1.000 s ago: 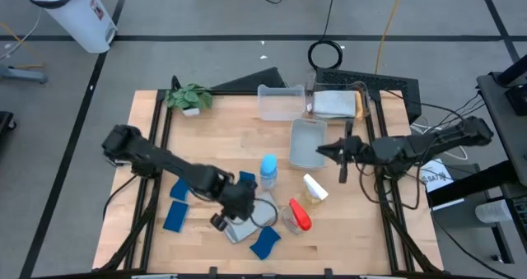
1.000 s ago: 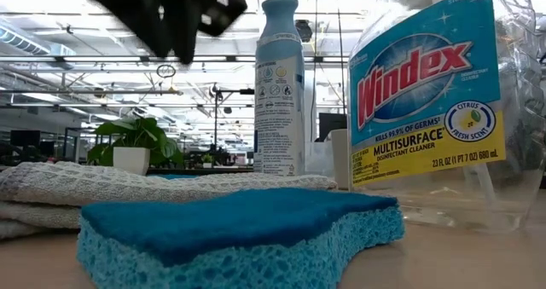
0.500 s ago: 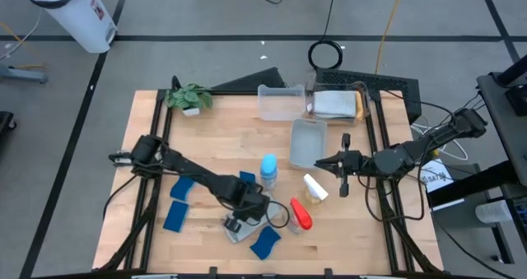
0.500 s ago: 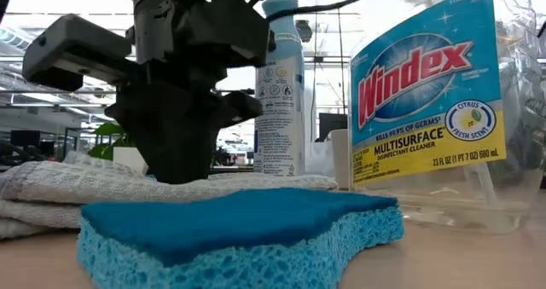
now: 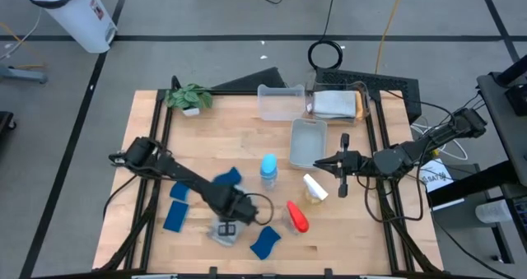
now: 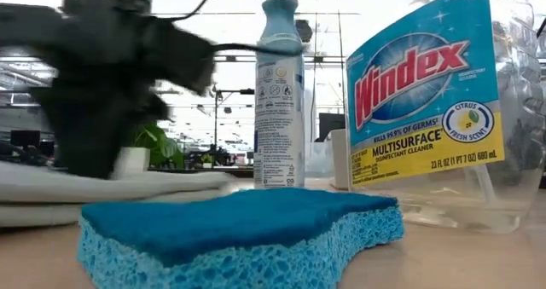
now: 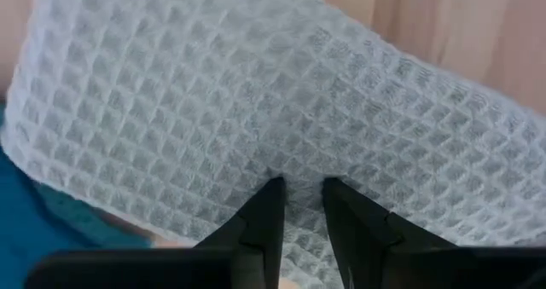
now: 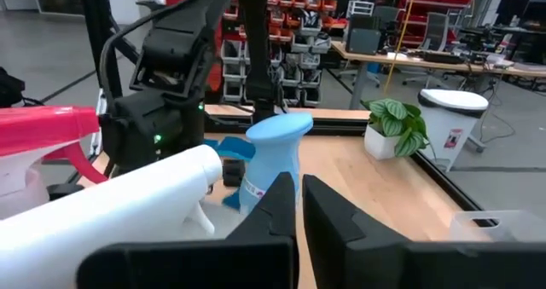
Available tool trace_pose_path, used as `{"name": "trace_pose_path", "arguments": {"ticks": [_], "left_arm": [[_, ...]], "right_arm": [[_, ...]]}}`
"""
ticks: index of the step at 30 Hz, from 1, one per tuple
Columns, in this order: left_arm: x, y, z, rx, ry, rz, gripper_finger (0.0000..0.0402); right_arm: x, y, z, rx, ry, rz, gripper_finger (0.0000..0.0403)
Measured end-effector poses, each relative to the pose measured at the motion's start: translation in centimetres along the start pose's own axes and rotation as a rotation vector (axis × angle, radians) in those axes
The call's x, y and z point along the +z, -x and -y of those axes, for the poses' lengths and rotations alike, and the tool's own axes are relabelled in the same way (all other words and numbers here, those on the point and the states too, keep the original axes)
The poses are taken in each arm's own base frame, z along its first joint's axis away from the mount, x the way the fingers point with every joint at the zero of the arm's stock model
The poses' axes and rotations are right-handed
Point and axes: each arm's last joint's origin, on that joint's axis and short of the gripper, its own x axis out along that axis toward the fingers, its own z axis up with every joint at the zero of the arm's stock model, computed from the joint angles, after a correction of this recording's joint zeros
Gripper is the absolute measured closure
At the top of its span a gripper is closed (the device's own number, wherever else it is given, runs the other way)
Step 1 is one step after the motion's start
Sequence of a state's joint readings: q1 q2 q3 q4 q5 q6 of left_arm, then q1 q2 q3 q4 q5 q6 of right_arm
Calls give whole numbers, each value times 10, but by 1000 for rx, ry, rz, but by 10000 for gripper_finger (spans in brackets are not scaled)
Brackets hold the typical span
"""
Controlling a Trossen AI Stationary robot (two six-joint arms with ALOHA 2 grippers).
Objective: Pick & Place Kitchen Items
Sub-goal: Put the gray towel into the transparent bin
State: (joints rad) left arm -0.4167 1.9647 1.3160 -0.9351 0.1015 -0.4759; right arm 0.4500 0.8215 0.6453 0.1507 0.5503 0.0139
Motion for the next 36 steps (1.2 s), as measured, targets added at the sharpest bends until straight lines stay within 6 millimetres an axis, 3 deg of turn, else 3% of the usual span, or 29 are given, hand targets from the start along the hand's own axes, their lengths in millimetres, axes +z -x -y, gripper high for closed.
{"name": "trace_pose_path", "arguments": {"ticks": [5, 12, 18, 22, 29, 36], "left_arm": [[-21, 15, 11, 67, 8, -25, 309], [-28, 48, 22, 145, -104, 245, 309], [-20, 69, 0, 263, -62, 366, 297], [-10, 69, -19, 261, -55, 343, 246], [11, 66, -50, 85, -193, 282, 134], [17, 65, -78, -34, -261, 256, 108]], "right_arm": [[0, 0, -1, 4, 1, -1, 402], [0, 0, -1, 5, -2, -1, 402], [0, 0, -1, 5, -7, 0, 402], [0, 0, -1, 5, -7, -1, 402], [0, 0, -1, 5, -5, -4, 402], [-1, 0, -1, 8, 3, -5, 402]]}}
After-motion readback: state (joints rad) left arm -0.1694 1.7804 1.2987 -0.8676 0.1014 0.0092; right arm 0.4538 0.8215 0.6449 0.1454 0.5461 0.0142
